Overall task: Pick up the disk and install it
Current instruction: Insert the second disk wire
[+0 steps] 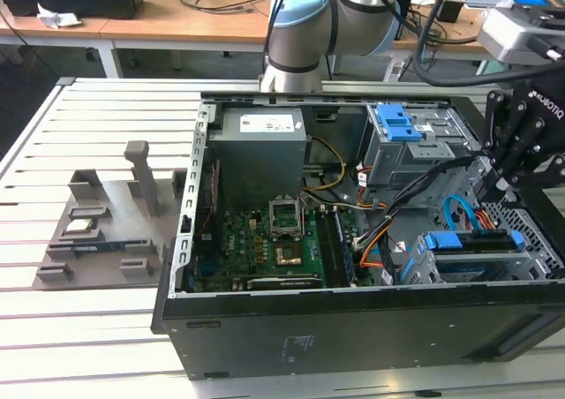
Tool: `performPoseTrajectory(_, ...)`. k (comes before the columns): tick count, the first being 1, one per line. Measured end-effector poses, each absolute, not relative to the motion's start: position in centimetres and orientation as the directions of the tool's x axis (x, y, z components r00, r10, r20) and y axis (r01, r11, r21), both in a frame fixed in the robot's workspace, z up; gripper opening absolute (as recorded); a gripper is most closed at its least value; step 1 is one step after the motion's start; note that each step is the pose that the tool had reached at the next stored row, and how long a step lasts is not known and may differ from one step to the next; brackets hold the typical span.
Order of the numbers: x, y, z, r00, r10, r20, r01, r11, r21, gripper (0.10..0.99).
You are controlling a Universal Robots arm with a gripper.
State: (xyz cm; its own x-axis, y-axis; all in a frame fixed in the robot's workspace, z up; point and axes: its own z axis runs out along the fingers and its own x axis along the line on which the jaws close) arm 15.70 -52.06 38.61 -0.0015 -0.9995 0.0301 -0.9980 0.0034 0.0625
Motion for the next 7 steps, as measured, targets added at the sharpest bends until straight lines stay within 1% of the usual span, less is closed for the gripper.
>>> performPoseTrajectory(7, 15.7, -52.06, 38.65, -0.001, -1.0, 0.03, -0.998, 0.003, 0.062, 0.106)
